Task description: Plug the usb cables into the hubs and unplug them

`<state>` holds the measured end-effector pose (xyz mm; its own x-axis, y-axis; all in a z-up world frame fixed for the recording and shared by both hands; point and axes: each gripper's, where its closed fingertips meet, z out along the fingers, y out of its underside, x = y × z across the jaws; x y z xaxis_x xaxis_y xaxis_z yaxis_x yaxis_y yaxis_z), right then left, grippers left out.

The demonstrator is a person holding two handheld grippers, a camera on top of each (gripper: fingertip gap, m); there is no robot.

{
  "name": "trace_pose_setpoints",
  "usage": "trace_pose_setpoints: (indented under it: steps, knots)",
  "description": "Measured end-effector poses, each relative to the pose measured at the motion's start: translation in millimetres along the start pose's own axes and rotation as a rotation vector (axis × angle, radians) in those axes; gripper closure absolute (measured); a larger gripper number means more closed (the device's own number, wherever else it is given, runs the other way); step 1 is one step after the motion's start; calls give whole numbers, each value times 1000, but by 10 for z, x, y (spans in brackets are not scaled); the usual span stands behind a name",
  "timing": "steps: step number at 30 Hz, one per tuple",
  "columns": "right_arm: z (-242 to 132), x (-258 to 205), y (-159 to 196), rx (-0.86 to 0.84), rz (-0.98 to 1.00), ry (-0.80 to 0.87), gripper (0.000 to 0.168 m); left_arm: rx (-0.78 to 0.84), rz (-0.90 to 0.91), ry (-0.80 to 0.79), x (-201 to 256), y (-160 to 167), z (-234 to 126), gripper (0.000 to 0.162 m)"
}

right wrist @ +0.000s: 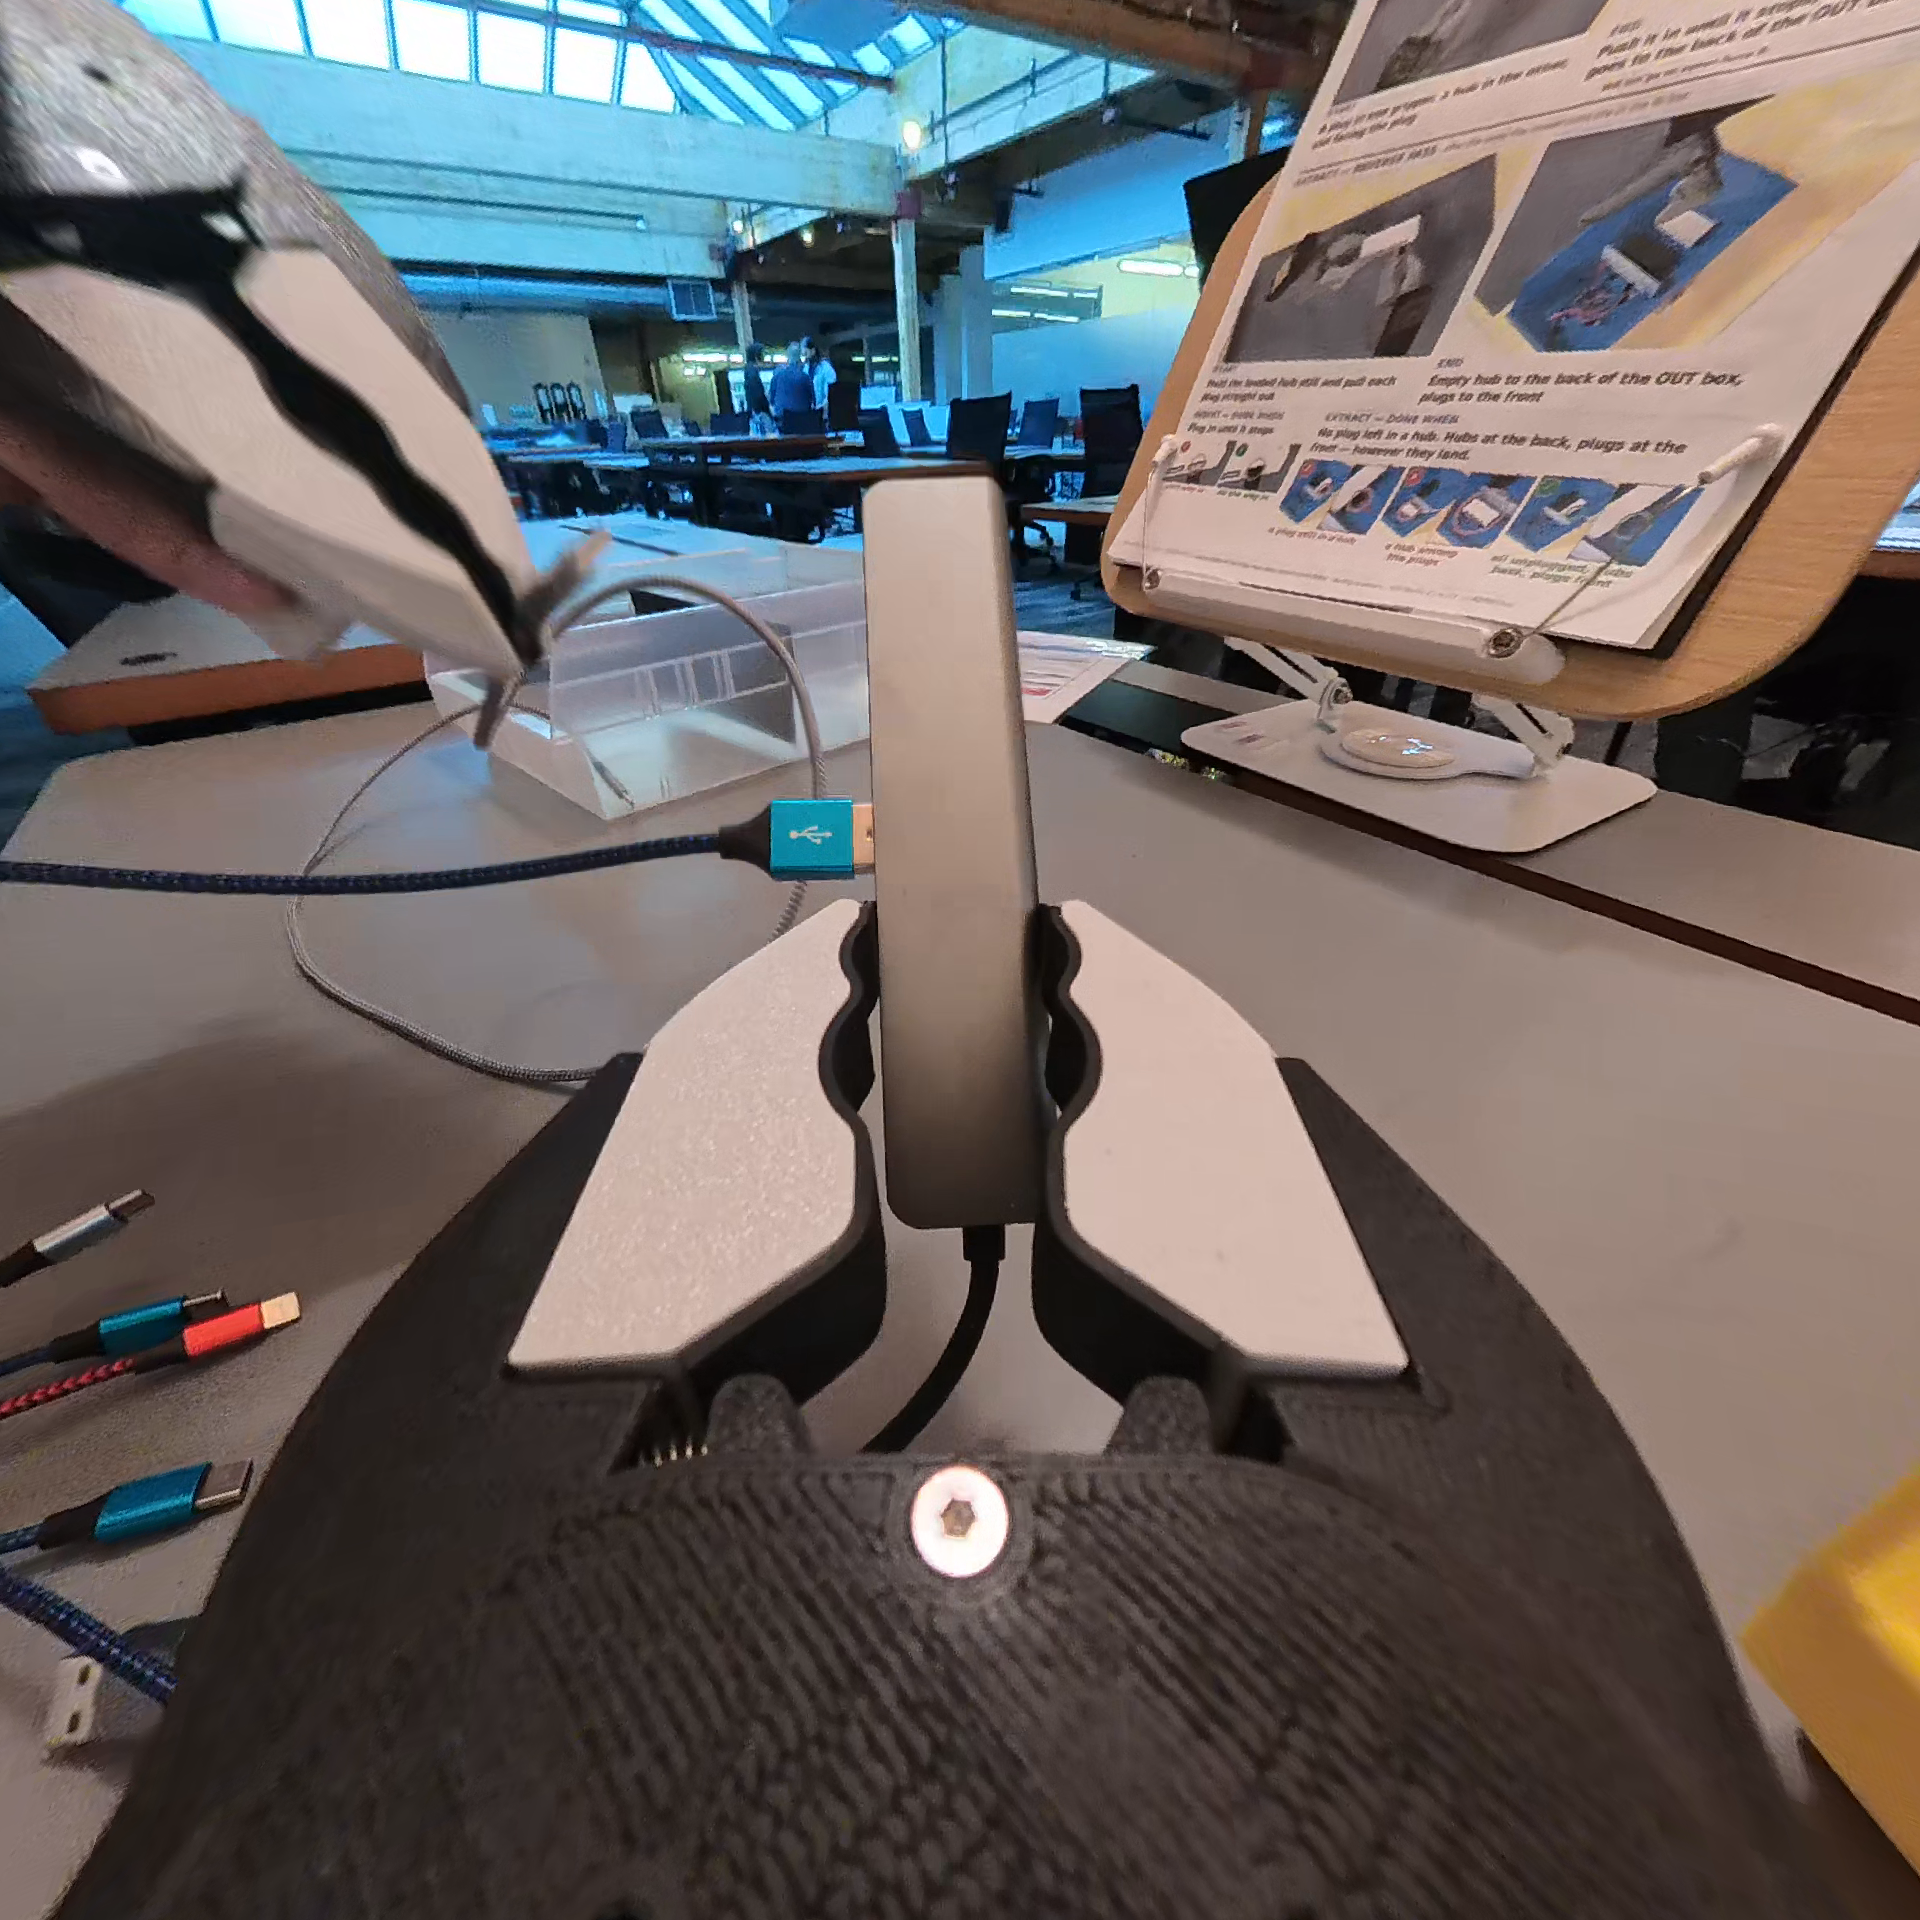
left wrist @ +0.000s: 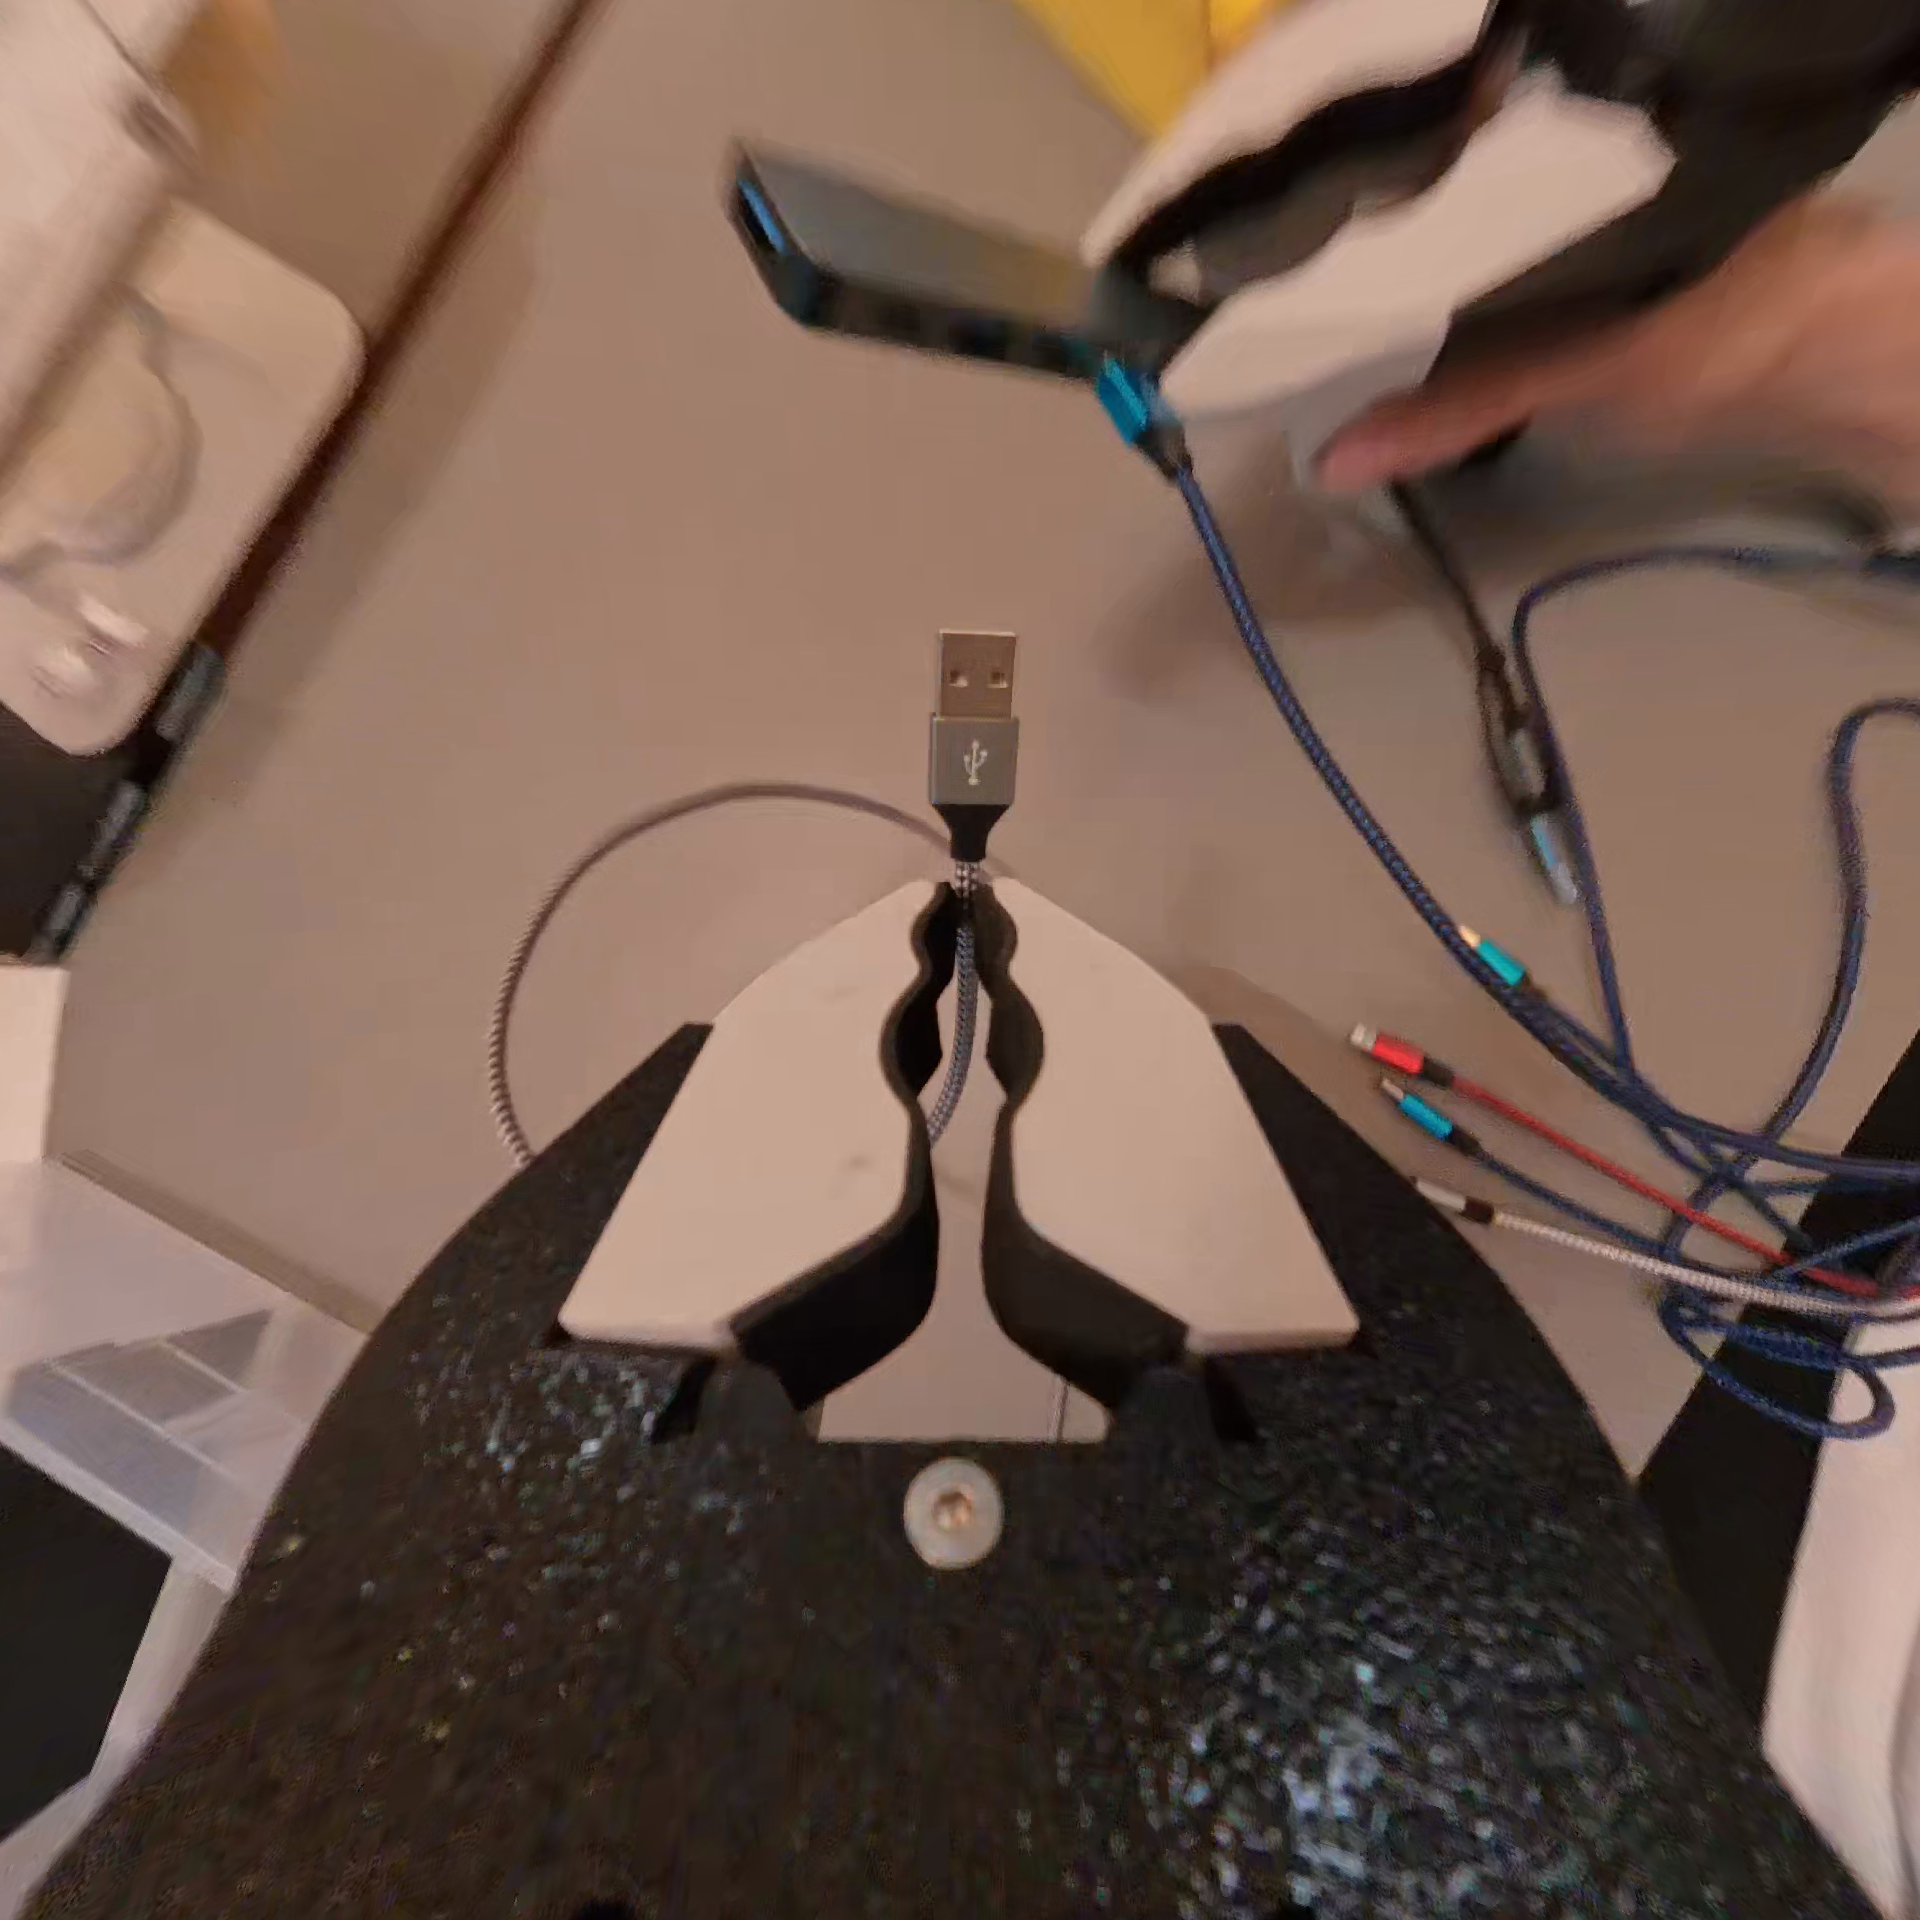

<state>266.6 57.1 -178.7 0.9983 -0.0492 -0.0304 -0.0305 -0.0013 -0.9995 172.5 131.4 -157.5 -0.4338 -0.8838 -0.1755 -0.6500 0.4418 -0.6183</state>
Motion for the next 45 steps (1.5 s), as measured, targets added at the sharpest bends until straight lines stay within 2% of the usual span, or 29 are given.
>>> trace_pose_setpoints:
  steps: [5, 10, 14, 18, 25, 27, 30, 32, 33, 37, 39, 42, 45]
  knots:
    - [-25, 17, -25, 22, 27, -8, 139, -343, 15, 17, 104, 461, 426, 159]
    - [-28, 28, -28, 24, 42, -12, 139, -388, -9, 98, 235, 643, 761, 160]
    - [-3, 17, 12, -10, 9, 1, 138, -279, -7, 157, 288, 610, 931, 160]
    - [-7, 60, 75, -63, -64, 44, 139, -128, 77, 185, 297, 598, 1052, 159]
    - [-50, 117, 25, -23, -10, 46, 138, 115, 56, 251, 359, 550, 1164, 158]
    - [-65, 124, 7, -7, 10, 35, 138, 122, 15, 256, 326, 552, 1168, 152]
    - [-79, 135, -8, 7, 30, 28, 139, 116, 10, 267, 324, 555, 1173, 151]
    - [-80, 131, -9, 7, 32, 22, 139, 116, 7, 266, 318, 552, 1175, 151]
    - [-77, 131, -6, 5, 30, 23, 139, 116, 6, 267, 319, 553, 1174, 159]
    - [-68, 118, 2, -2, 22, 19, 139, 124, -1, 246, 288, 551, 1156, 156]
    - [-75, 116, -6, 5, 22, 16, 139, 197, -53, 195, 158, 433, 1039, 131]
    - [-82, 103, -15, 12, 24, 4, 139, 454, -283, 130, -143, -79, 572, 108]
    - [-71, 75, -12, 9, 7, -7, 139, 696, -446, 175, -235, -613, 152, 102]
